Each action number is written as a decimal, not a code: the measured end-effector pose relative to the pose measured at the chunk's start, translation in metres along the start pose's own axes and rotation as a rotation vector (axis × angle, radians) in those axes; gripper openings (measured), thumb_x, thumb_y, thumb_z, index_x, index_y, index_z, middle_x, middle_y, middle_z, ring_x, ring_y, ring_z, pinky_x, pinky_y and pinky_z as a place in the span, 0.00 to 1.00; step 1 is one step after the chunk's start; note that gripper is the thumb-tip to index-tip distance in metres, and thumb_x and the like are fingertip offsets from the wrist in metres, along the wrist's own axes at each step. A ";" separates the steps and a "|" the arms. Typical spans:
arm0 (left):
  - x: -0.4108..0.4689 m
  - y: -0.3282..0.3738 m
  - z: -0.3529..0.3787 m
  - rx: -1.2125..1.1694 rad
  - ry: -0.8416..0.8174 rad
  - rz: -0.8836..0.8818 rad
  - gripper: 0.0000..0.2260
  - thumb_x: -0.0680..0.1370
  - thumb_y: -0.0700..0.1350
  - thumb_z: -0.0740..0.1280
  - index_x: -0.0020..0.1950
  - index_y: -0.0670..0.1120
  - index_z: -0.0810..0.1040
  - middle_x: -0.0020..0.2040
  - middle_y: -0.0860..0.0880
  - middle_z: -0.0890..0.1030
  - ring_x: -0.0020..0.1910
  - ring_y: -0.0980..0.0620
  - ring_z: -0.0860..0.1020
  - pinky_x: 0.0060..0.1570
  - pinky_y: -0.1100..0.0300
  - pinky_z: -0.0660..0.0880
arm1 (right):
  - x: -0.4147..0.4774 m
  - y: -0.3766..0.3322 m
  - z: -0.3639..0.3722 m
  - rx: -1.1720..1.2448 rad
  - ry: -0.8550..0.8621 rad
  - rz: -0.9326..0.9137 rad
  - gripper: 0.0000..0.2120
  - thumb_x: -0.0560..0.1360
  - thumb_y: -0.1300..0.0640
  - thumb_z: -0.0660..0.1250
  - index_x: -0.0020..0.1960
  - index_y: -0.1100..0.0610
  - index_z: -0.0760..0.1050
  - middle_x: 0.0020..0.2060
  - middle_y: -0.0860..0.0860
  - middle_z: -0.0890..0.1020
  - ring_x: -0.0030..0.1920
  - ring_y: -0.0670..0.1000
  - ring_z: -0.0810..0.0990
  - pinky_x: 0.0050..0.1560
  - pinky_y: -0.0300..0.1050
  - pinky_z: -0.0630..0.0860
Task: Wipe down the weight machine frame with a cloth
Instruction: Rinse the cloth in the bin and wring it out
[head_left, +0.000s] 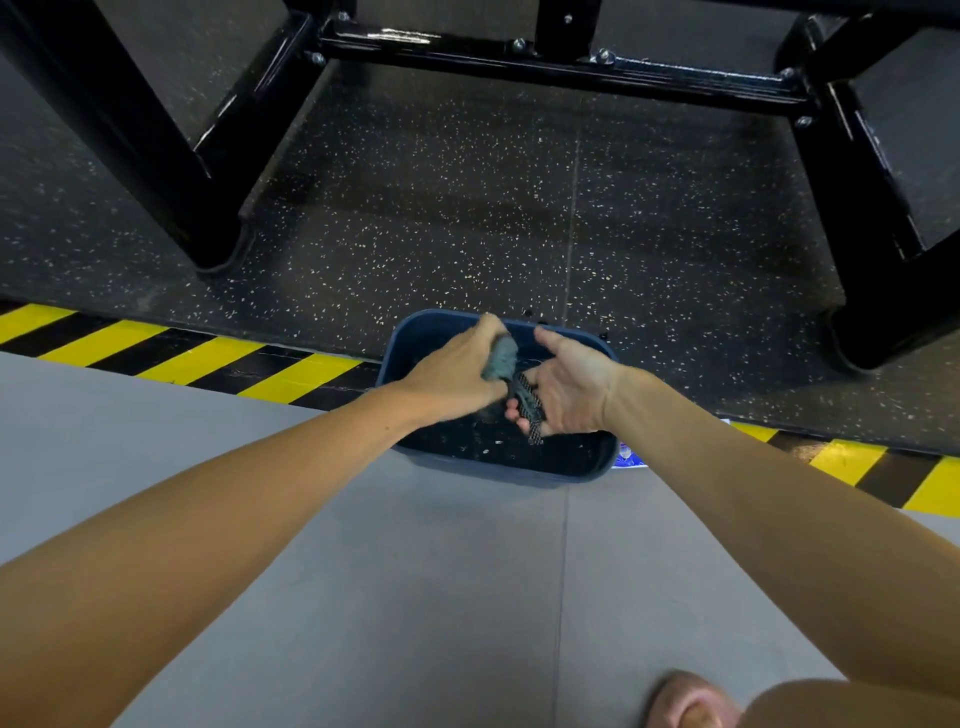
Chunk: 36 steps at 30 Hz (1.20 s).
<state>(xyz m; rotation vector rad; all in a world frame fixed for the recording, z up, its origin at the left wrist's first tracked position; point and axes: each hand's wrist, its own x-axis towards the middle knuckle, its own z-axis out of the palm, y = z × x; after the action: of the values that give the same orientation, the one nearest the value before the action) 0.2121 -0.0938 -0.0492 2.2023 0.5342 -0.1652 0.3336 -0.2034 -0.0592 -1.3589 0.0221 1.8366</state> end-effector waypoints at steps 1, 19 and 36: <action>-0.002 0.002 0.001 0.140 -0.019 0.052 0.16 0.74 0.40 0.66 0.57 0.52 0.63 0.51 0.50 0.74 0.49 0.50 0.75 0.44 0.53 0.75 | 0.000 -0.001 0.000 -0.048 -0.008 -0.007 0.40 0.76 0.29 0.39 0.52 0.61 0.74 0.39 0.56 0.77 0.38 0.52 0.75 0.37 0.44 0.74; 0.012 -0.010 0.007 0.281 -0.237 -0.143 0.18 0.71 0.38 0.73 0.60 0.42 0.74 0.49 0.46 0.79 0.42 0.48 0.80 0.39 0.54 0.78 | 0.000 -0.007 0.016 -0.474 0.166 -0.171 0.05 0.79 0.63 0.63 0.52 0.64 0.74 0.47 0.63 0.81 0.40 0.56 0.82 0.42 0.48 0.82; 0.028 -0.013 0.006 -0.256 -0.327 -0.534 0.05 0.75 0.35 0.63 0.44 0.44 0.70 0.27 0.49 0.65 0.22 0.55 0.61 0.19 0.66 0.56 | 0.004 0.021 0.015 -1.490 0.349 -0.574 0.47 0.69 0.70 0.68 0.78 0.49 0.46 0.68 0.53 0.60 0.66 0.54 0.65 0.56 0.47 0.74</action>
<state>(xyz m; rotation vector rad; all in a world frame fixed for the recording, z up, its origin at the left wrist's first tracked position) 0.2323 -0.0817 -0.0705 1.6990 0.8898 -0.6862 0.3079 -0.2078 -0.0654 -2.2406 -1.6277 0.9275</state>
